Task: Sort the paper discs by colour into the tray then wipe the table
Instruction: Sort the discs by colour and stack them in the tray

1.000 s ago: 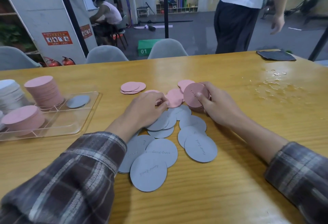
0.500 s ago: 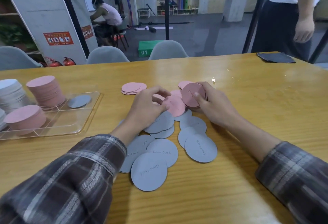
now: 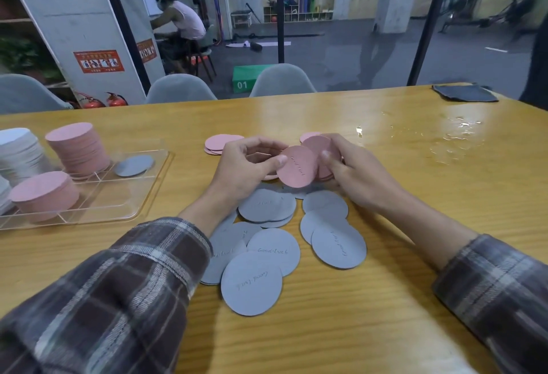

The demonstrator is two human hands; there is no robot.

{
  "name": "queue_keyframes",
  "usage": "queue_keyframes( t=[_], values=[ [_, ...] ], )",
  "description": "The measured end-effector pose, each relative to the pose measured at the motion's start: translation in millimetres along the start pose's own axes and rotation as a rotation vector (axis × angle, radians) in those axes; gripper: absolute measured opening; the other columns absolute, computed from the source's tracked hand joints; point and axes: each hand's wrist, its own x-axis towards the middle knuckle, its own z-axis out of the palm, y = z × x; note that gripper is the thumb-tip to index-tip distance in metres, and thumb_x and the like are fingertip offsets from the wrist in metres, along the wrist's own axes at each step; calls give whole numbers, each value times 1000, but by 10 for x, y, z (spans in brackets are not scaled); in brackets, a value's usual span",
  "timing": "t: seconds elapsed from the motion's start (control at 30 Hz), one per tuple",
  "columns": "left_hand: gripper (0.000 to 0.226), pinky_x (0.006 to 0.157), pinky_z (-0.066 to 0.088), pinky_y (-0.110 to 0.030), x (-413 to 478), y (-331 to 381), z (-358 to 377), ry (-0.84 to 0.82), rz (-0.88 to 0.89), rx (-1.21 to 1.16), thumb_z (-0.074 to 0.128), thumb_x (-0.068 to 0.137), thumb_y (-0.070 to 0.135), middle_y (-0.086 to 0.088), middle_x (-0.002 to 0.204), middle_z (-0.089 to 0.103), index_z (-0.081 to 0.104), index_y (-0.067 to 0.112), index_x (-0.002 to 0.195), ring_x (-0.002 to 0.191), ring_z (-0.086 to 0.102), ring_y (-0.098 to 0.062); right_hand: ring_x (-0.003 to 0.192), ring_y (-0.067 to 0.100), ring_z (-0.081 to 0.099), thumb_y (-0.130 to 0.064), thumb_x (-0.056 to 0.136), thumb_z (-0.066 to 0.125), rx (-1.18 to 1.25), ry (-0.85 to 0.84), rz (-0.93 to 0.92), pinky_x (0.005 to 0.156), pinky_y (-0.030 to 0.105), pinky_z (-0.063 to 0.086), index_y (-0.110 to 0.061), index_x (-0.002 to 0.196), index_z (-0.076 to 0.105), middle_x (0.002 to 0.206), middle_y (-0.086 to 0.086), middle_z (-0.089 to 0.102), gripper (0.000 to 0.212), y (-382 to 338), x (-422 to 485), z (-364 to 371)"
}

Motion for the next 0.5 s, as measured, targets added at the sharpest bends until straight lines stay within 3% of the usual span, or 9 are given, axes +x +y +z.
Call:
queue_keyframes(
  t=[0.1, 0.17, 0.3, 0.37, 0.43, 0.5],
  values=[
    [18, 79, 65, -39, -6, -14, 70, 33, 34, 39, 85, 84, 5, -18, 97, 77, 77, 12, 99, 85, 74, -24, 68, -1, 52, -29, 111, 37, 62, -38, 7, 61, 15, 38, -27, 125, 60, 84, -17, 54, 27, -28, -13, 58],
    [18, 78, 64, -38, 0, -20, 109, 48, 58, 62, 87, 82, 8, -14, 93, 78, 77, 12, 97, 85, 75, -24, 67, -2, 54, -39, 110, 37, 52, -63, 13, 63, 18, 39, -28, 123, 60, 82, -18, 56, 28, -47, -15, 71],
    [19, 77, 64, -35, 11, -27, 147, 75, 95, 146, 89, 81, 13, -7, 86, 78, 77, 10, 95, 81, 74, -19, 104, 12, 60, -36, 107, 48, -77, -121, -30, 87, 30, 48, -25, 139, 53, 116, -7, 67, 34, -96, -42, 48],
    [15, 74, 61, -25, 24, -35, 116, 98, 137, 270, 87, 83, 18, -2, 85, 77, 78, 12, 93, 80, 74, -17, 108, 15, 57, -31, 107, 49, -92, -103, -33, 87, 28, 44, -23, 142, 51, 121, -4, 65, 36, -97, -40, 41],
    [16, 80, 53, -19, 49, -78, 19, 128, 186, 515, 81, 88, 26, 1, 97, 76, 78, 15, 101, 91, 70, -13, 106, 15, 54, -28, 107, 48, -115, -63, -38, 79, 23, 36, -22, 142, 50, 119, -3, 63, 35, -84, -28, 41],
    [28, 98, 47, -29, 87, -169, -100, 74, 150, 755, 74, 93, 32, -2, 120, 71, 76, 18, 117, 114, 62, -18, 103, 15, 51, -27, 108, 47, -144, -49, -39, 77, 21, 32, -22, 144, 48, 117, -3, 60, 37, -77, -23, 40]
  ],
)
